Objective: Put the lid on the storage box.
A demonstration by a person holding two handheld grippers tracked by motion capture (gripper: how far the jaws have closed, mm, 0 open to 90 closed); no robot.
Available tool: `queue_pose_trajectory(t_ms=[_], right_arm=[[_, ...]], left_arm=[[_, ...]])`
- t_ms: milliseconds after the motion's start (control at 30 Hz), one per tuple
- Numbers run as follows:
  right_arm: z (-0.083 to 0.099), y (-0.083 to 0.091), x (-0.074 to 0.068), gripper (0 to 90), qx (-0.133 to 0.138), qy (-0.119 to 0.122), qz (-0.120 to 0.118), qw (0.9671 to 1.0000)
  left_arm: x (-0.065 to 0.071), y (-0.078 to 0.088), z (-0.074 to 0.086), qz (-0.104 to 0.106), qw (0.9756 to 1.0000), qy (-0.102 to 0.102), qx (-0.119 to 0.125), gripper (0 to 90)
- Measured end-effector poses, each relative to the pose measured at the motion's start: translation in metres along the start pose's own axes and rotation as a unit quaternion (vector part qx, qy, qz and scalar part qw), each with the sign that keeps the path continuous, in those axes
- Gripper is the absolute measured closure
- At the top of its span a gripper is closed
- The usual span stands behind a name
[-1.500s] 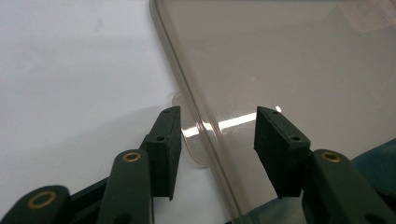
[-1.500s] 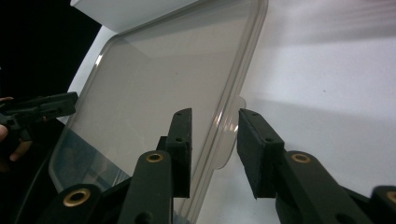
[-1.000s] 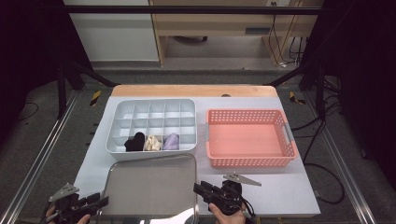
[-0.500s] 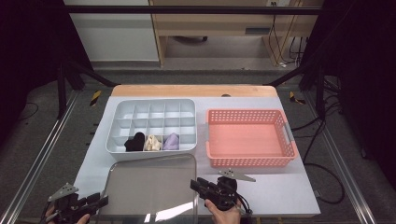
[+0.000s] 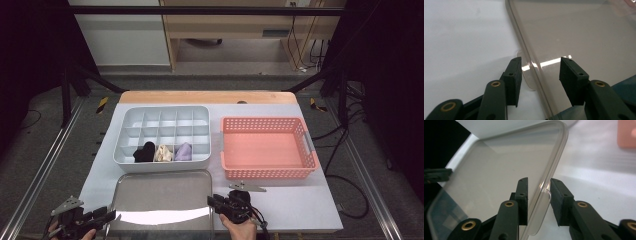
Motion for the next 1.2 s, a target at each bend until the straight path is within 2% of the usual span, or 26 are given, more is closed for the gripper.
queue_pose_trajectory(t_ms=[67, 233, 267, 333, 433, 500, 633, 667, 900, 1000, 1100, 1133, 1200], right_arm=[[0.005, -0.004, 0.002, 66.5, -0.016, 0.007, 0.009, 0.9998], [0.005, 0.001, 0.006, 62.6, -0.013, 0.013, 0.013, 0.9997], [0.004, 0.009, 0.007, 62.2, -0.005, 0.004, 0.009, 0.9999], [0.005, 0.012, 0.008, 62.1, -0.004, 0.004, 0.008, 0.9999], [0.015, 0.016, 0.005, 61.1, -0.009, -0.006, -0.004, 0.9999], [0.022, 0.016, 0.003, 60.3, -0.013, -0.015, -0.009, 0.9998], [0.023, 0.015, 0.002, 59.5, -0.001, -0.032, -0.012, 0.9994], [0.023, 0.013, 0.0, 59.3, 0.001, -0.043, -0.016, 0.999], [0.021, 0.014, 0.0, 59.3, -0.004, -0.061, -0.017, 0.998], [0.017, 0.018, -0.002, 60.9, 0.004, -0.064, -0.024, 0.9977], [0.007, 0.025, -0.008, 62.0, 0.028, -0.065, -0.036, 0.9968], [0.001, 0.029, -0.013, 62.0, 0.047, -0.06, -0.044, 0.9961], [-0.002, 0.031, -0.015, 61.1, 0.052, -0.061, -0.048, 0.9957]], left_arm=[[0.0, 0.0, 0.0, 0.0, 1.0, 0.0, -0.001, 51.8], [0.001, 0.0, 0.0, 0.0, 1.0, -0.003, -0.001, 51.8], [0.001, 0.0, 0.0, 0.0, 1.0, -0.002, -0.001, 51.9], [0.0, 0.0, 0.0, 0.0, 1.0, -0.002, -0.001, 51.9], [0.001, 0.0, 0.0, -0.001, 1.0, -0.003, -0.001, 51.9], [0.001, 0.0, 0.0, -0.001, 1.0, -0.003, -0.001, 51.9], [0.001, 0.0, 0.0, -0.001, 1.0, -0.003, -0.001, 51.9], [0.001, 0.0, 0.0, -0.001, 1.0, -0.003, -0.001, 51.9], [0.001, 0.0, 0.0, -0.001, 1.0, -0.002, -0.001, 51.9], [0.001, 0.0, 0.0, -0.001, 1.0, -0.002, -0.001, 51.8], [0.001, 0.0, 0.0, -0.001, 1.0, -0.002, -0.001, 51.5], [0.001, 0.0, 0.0, -0.001, 1.0, -0.002, -0.001, 51.4], [0.0, 0.0, 0.0, -0.001, 1.0, -0.002, -0.001, 51.4]])
Point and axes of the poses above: each handheld gripper's, and its own axes: y roughly backward along the jaws, z roughly out of its underside, x roughly to its right, the point moved 8 cm from there along -y, roughly forward along the jaws, and after that the axes turned 5 degrees about x, right-handed, at the moved point
